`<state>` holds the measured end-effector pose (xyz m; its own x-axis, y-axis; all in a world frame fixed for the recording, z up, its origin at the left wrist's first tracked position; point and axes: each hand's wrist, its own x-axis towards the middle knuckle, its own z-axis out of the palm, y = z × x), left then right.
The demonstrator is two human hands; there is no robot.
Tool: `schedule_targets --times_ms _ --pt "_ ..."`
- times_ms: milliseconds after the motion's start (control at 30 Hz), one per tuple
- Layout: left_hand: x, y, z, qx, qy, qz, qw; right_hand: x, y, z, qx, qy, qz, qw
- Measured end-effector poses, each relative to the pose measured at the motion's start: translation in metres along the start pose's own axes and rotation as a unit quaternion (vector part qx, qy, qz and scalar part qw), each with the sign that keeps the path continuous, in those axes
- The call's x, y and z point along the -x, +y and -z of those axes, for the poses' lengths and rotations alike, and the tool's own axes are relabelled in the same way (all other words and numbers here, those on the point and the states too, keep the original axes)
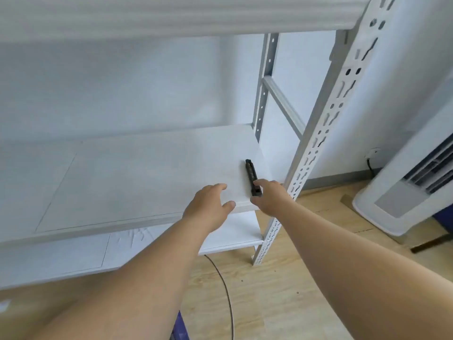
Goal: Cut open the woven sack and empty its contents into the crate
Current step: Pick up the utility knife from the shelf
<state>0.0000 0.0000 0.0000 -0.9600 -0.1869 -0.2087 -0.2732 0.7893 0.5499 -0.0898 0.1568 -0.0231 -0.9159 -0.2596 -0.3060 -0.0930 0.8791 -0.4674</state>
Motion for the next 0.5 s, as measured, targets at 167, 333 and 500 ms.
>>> schedule_targets --times_ms 167,333,500 --pt "-0.034 -0.009 -0.02 0.072 -0.018 0.072 0.995 -0.044 0.007 -0.016 0.0 0.004 -0.033 0.999" --pt "-0.056 -0.019 -0.028 0.115 0.004 0.128 0.985 -0.067 0.015 -0.035 0.027 0.043 -0.069 0.996" --pt "-0.058 -0.015 -0.039 0.162 0.022 0.145 0.976 -0.08 0.02 -0.043 0.089 0.049 -0.04 0.994"
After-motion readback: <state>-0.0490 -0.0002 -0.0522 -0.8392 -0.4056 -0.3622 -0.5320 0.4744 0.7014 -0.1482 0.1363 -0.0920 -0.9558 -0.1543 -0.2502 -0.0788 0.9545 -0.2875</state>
